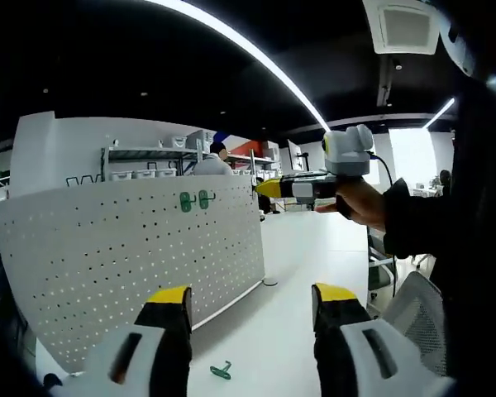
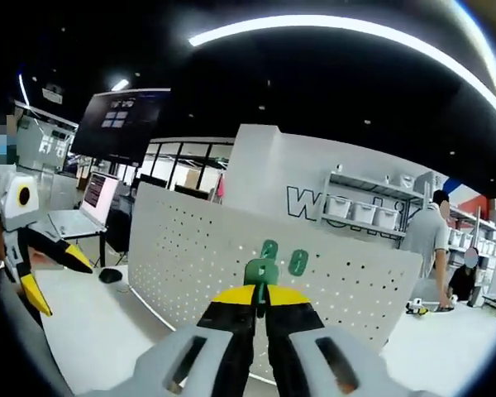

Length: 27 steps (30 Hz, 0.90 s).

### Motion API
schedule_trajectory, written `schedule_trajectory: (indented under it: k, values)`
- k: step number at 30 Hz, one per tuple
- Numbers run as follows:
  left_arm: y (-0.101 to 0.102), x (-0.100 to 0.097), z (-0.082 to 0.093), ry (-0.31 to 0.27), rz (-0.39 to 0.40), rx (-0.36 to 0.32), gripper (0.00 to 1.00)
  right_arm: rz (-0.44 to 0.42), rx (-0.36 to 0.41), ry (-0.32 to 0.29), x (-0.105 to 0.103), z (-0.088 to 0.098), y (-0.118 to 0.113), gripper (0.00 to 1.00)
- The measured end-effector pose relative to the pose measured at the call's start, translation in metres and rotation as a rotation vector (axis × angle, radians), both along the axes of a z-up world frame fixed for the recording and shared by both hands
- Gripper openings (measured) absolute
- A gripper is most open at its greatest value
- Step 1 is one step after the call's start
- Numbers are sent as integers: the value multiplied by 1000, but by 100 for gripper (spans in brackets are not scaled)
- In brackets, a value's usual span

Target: Insert the hook assembly into the mounting plate slot until the hook locks in place.

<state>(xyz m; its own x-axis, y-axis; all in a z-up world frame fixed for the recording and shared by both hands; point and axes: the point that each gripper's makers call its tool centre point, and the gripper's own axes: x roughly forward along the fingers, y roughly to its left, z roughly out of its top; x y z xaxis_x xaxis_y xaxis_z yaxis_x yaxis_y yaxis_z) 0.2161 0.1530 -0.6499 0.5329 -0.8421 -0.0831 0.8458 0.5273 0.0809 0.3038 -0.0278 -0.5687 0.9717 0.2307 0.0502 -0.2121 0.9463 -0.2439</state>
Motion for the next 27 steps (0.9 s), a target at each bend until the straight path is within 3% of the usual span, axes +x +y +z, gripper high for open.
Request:
schedule_trajectory:
  k: [13,27]
  values:
    - [8,4,-9,24,36,3,61,-93,56,3,53,5,-50,1]
    - [19,9,-14,38,73,5,61,-129,84,10,101,7,-65,1]
